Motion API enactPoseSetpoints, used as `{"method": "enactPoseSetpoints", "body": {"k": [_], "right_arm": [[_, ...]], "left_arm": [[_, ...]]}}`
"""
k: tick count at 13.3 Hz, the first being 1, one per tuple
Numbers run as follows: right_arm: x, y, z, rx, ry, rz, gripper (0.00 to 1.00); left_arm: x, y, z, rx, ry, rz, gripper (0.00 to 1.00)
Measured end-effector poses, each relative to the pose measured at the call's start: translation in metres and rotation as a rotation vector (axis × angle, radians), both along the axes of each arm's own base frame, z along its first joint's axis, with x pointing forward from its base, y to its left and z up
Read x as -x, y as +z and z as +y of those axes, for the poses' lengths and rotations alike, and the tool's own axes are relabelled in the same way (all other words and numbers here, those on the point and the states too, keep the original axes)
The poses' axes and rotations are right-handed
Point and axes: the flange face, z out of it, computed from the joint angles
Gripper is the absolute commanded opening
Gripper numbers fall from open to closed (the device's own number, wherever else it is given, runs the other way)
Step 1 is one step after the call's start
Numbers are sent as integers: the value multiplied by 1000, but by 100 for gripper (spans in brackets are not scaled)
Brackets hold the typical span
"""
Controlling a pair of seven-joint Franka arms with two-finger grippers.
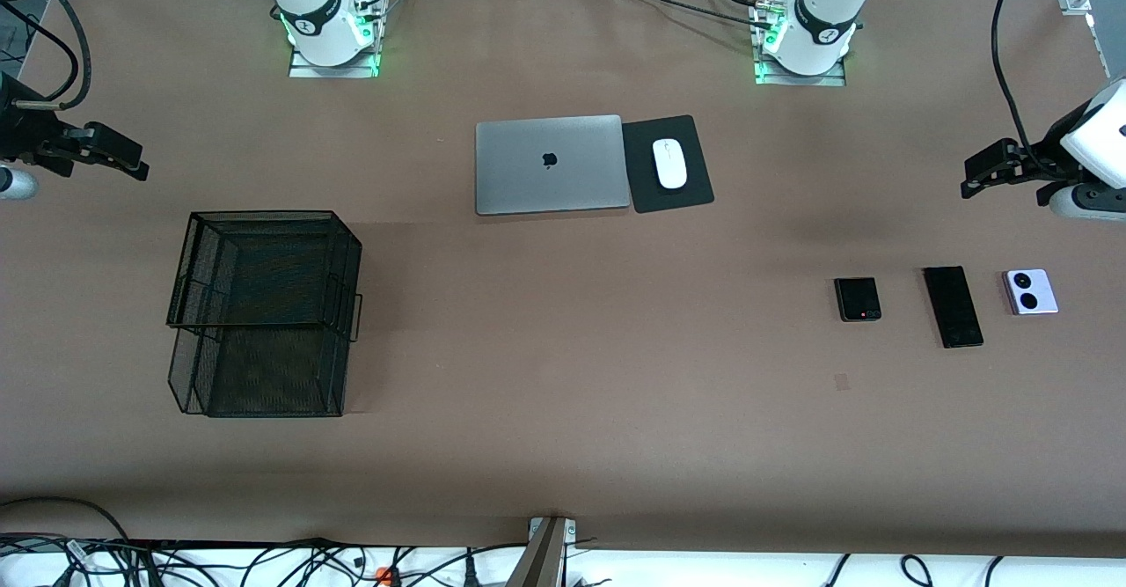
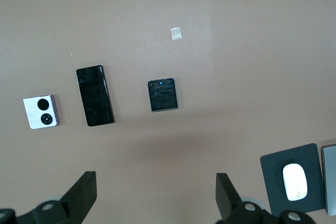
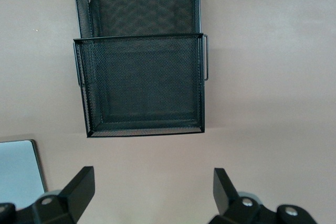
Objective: Place phones with both arms
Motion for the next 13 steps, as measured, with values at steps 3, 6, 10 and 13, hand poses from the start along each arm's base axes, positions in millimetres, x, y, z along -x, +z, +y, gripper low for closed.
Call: {"method": "enactPoseSetpoints", "body": {"k": [3, 6, 10, 13], "right_arm": [[0, 0, 0, 0, 0, 0, 100], [0, 0, 0, 0, 0, 0, 100], [0, 0, 0, 0, 0, 0, 100], [0, 0, 0, 0, 0, 0, 100]], "left_arm": [[0, 0, 0, 0, 0, 1, 100], [-1, -2, 1, 0, 2, 4, 100], [-1, -9, 2, 1, 4, 32, 100], [-5, -33, 7, 0, 12, 103, 100]]}}
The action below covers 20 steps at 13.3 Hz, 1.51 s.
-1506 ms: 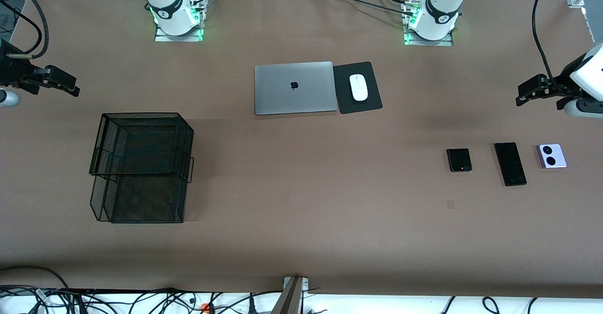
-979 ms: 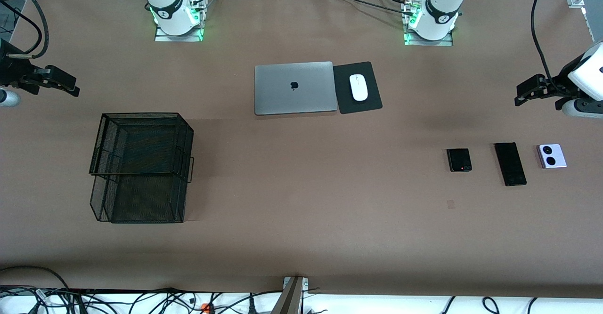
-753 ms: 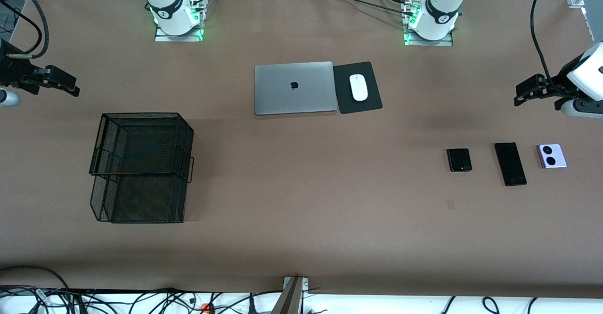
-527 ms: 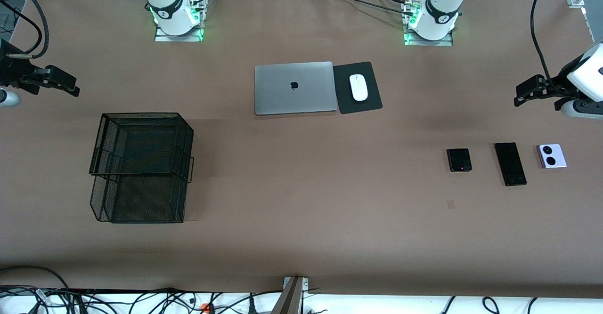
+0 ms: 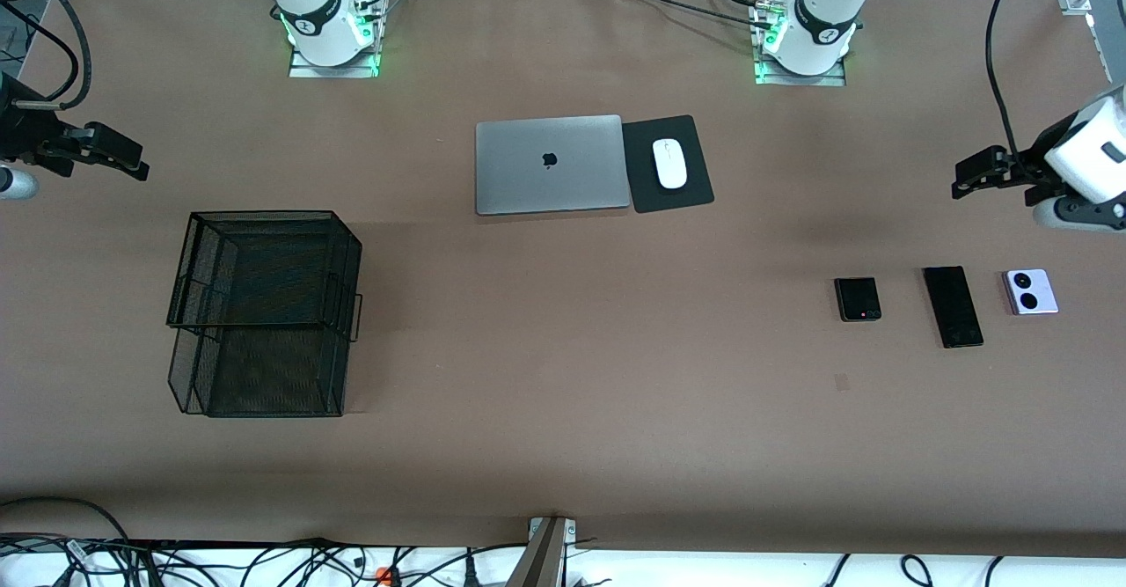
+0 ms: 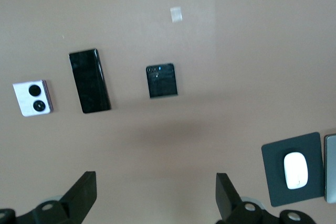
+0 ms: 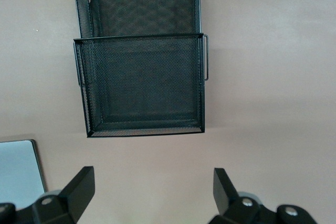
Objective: Place phones with both arms
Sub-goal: 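Reach the left gripper down to the small black flip phone, then grasp and lift the small black flip phone with the left gripper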
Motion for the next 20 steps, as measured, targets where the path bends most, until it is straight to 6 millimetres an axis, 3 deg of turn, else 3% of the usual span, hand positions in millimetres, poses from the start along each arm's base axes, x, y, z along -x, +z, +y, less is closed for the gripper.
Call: {"method": "enactPoseSetpoints", "body": {"k": [5, 9, 13, 20], "right_arm": [[0, 0, 0, 0, 0, 0, 100], [0, 0, 0, 0, 0, -1, 100], [0, 0, 0, 0, 0, -1, 100], [0, 0, 1, 0, 1, -1, 100]], "left_arm": [[-24, -83, 23, -31, 21, 120, 100], [-46, -169, 26, -35, 13, 48, 100], [-31, -263, 18, -36, 24, -43, 100], [-15, -340, 2, -30, 49, -155, 100]]}}
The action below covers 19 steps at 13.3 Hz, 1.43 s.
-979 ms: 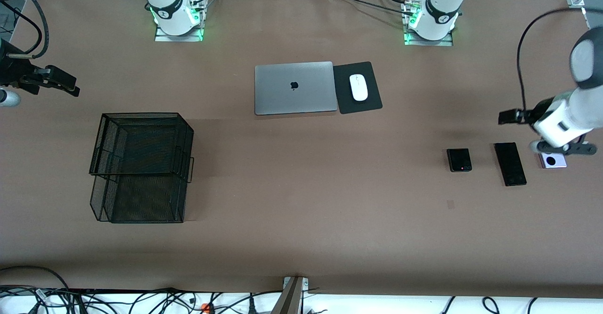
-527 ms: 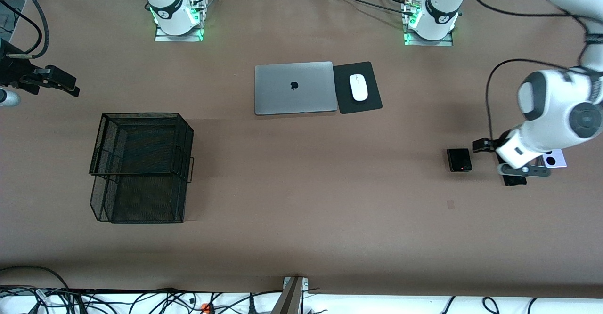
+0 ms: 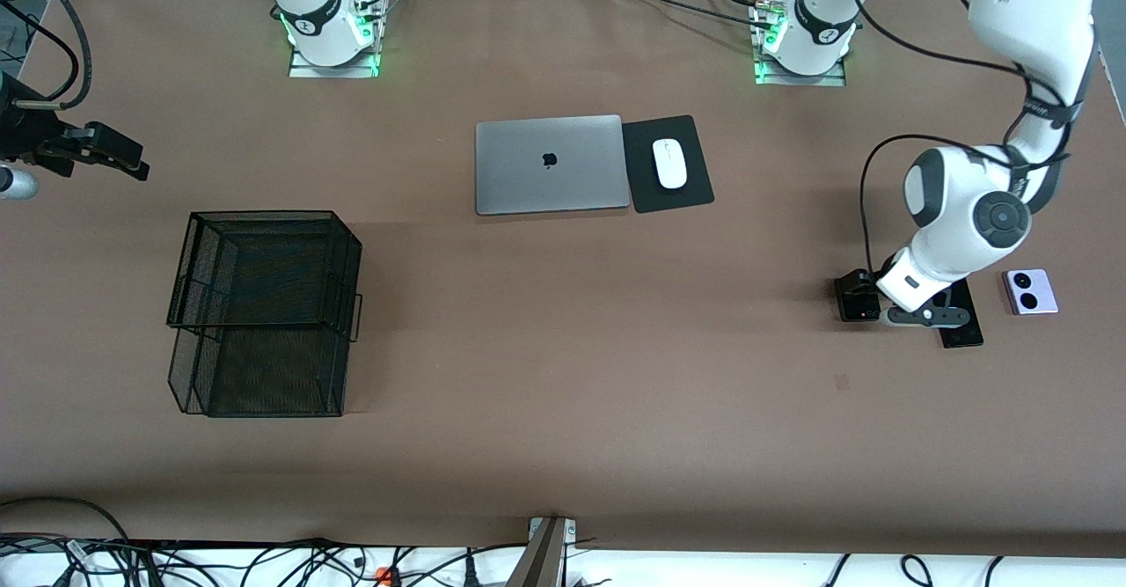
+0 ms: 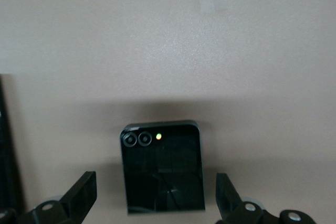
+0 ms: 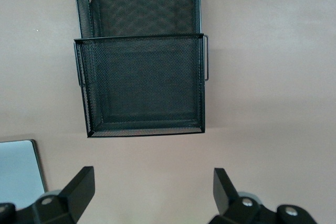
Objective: Place phones with both arms
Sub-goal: 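Grasp and lift the small black flip phone with the left gripper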
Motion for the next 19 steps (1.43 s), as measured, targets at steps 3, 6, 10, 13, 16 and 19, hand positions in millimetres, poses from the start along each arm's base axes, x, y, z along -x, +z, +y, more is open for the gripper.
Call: {"method": "enactPoseSetpoints", "body": {"k": [3, 6, 10, 13, 16, 19], "right_arm": [[0, 0, 0, 0, 0, 0, 100], [0, 0, 0, 0, 0, 0, 100], [0, 0, 0, 0, 0, 0, 100], [0, 0, 0, 0, 0, 0, 100], [0, 0, 0, 0, 0, 0, 100], [0, 0, 0, 0, 1, 0, 100]], "left_arm": [[6, -23, -7, 4, -3, -7, 100], [6, -25, -7, 4, -3, -8, 100], [6, -25, -1, 1, 9, -13, 100], [8, -33, 5, 0, 21, -10, 45], [6, -30, 6, 1, 28, -18, 13], [7, -30, 1, 4, 35, 2, 7]]}}
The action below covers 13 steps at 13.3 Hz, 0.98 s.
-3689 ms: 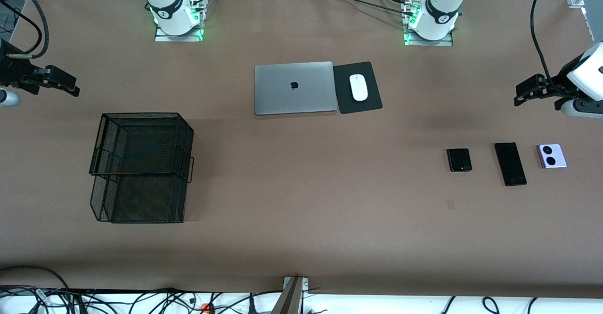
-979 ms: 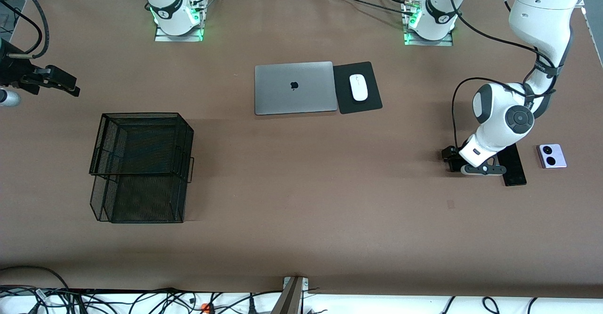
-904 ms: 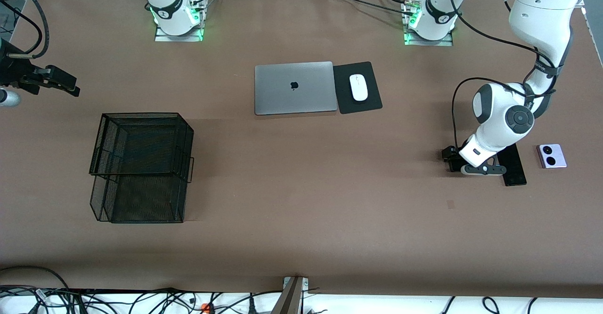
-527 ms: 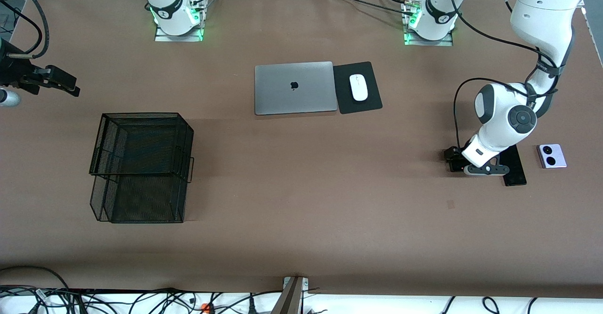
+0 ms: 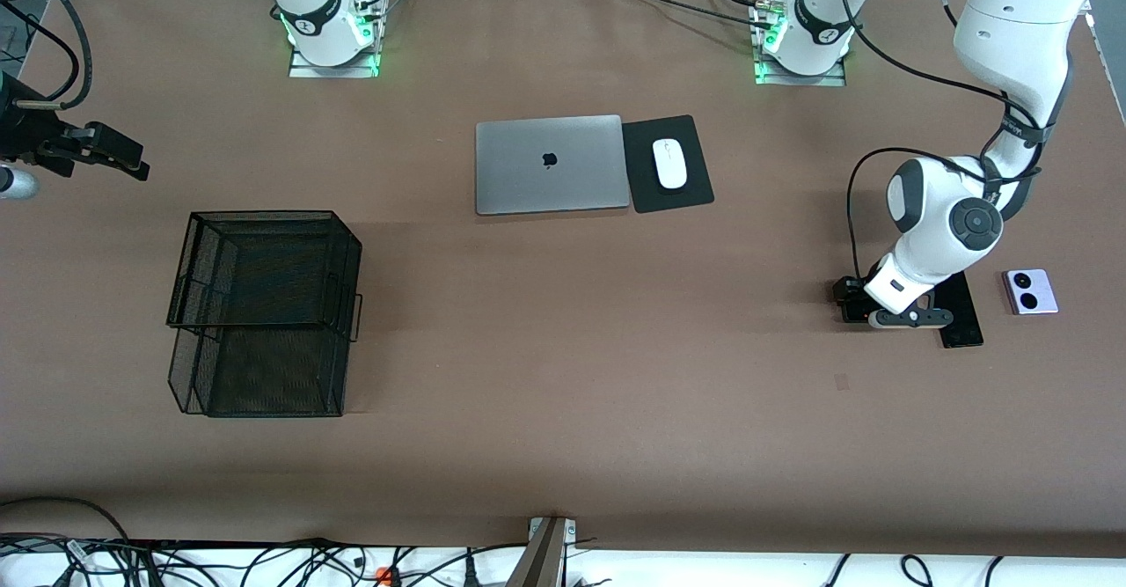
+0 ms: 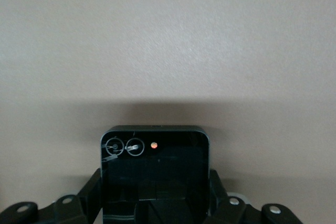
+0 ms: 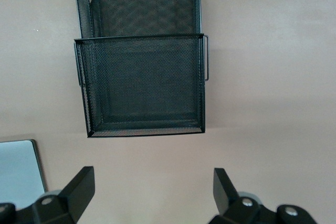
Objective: Place phones with both arms
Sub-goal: 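Grasp and lift the small black flip phone with the left gripper, then carry the flip phone to the table middle and release it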
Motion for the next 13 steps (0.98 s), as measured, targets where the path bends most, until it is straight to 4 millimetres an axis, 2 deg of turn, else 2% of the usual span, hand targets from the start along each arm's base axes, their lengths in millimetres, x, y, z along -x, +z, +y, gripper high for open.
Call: {"method": "enactPoseSetpoints", "body": {"k": [2, 3, 5, 6, 7, 9, 11, 13], "right_arm": [[0, 0, 0, 0, 0, 0, 100], [0, 0, 0, 0, 0, 0, 100], [0, 0, 0, 0, 0, 0, 100], [0, 0, 0, 0, 0, 0, 100], [0, 0, 0, 0, 0, 0, 100], [0, 0, 0, 0, 0, 0, 100], [0, 0, 0, 0, 1, 0, 100], [0, 0, 0, 0, 1, 0, 100]], "left_arm": [[-10, 15, -9, 2, -13, 67, 6], [-20, 32, -17, 5, -24, 120, 6], [-44, 85, -45, 17, -61, 211, 3], [-53, 113, -65, 25, -90, 237, 3], [-59, 137, -93, 37, -131, 244, 3], [-59, 163, -170, 70, -215, 225, 3], [-47, 161, -258, 84, -242, 218, 2], [-34, 143, -347, 98, -218, 188, 1]]}}
